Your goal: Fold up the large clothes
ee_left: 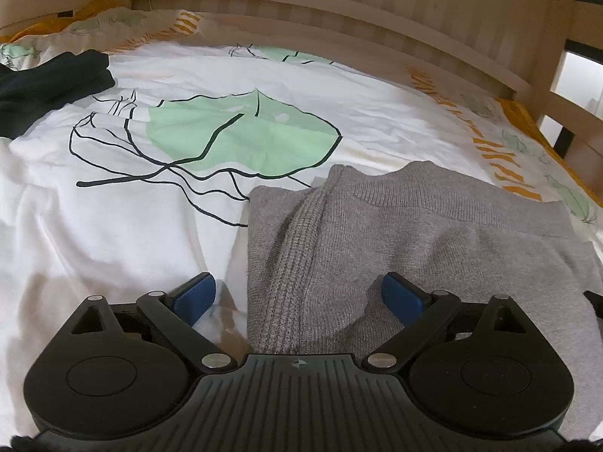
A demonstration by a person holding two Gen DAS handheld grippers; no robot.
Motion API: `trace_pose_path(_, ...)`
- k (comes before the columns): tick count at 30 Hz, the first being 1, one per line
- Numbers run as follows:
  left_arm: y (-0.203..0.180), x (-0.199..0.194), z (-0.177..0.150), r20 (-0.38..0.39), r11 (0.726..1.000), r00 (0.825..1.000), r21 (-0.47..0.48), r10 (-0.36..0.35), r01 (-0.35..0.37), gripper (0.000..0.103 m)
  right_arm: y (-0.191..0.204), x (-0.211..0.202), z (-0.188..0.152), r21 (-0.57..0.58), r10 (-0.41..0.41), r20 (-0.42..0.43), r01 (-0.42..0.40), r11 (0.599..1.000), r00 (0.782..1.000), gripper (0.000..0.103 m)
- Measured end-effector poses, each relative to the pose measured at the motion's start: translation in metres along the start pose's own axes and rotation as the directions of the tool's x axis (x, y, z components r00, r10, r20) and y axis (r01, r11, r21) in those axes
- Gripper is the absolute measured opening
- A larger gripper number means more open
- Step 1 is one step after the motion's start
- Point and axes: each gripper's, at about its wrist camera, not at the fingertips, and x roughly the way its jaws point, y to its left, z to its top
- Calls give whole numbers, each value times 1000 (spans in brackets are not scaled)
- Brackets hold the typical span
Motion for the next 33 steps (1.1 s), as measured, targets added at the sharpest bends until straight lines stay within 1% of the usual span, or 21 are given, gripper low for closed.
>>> trace_pose_path(3,-1,1,0,1,1000,1000,4,4,-4,99,-1,1,-1,1,17,0,-17,1000,1000,91)
trace_pose_path(5,0,1,0,3,1000,1000,4,4,-4,99,-1,1,-1,4,24,2,-24,1000,1000,92)
trace_pose_path(9,1,1,0,6,1000,1000,0,0,0,99,-2,1,1,9,63,-10,-63,998,998,102)
trace_pose_path(11,1,1,0,6,1000,1000,0,0,0,99,-1,0,4,2,67,-30,-67,998,997,102)
trace_pose_path(16,1,0,-1,6,1000,1000,-1,-1,1,99,-9,-11,9,-10,84,-122,-86,996,989,102)
trace_pose_path(20,0,0,-1,6,1000,1000,-2,-2,2,99,-25,-26,13,-33,44,-219,-53,998,975,101)
trace_pose_path(22,1,0,-1,6,1000,1000,-2,-1,1,99,-32,-32,18,-10,65,-239,-69,998,969,99)
trace_pose_path(23,1,0,-1,6,1000,1000,-2,-1,1,99,-36,-38,23,33,76,-224,-70,997,972,98)
trace_pose_path(24,1,0,-1,6,1000,1000,-2,0,0,99,-40,-45,28,93,98,-189,-82,992,977,97)
trace_pose_path(25,1,0,-1,6,1000,1000,-2,-1,1,99,-46,-51,33,143,133,-140,-112,983,981,97)
trace_pose_path(26,1,0,-1,6,1000,1000,-2,-1,1,99,-51,-55,37,174,156,-93,-138,975,983,97)
trace_pose_path(27,1,0,-1,6,1000,1000,-2,0,0,99,-54,-56,40,188,157,-61,-143,972,986,97)
trace_pose_path(28,1,0,-1,7,1000,1000,-1,0,0,99,-59,-53,43,190,135,-52,-123,974,989,97)
trace_pose_path(29,0,0,-1,7,1000,1000,1,3,-3,99,-62,-47,44,187,110,-66,-96,978,992,97)
trace_pose_path(31,0,0,-1,7,1000,1000,4,6,-6,99,-73,-33,39,185,37,-113,-16,983,993,91)
trace_pose_path(32,0,0,-1,5,1000,1000,3,6,-6,99,-78,-23,32,173,-22,-169,52,984,985,90)
trace_pose_path(33,0,-1,0,4,1000,1000,3,8,-8,99,-82,-14,25,152,-78,-228,114,982,971,90)
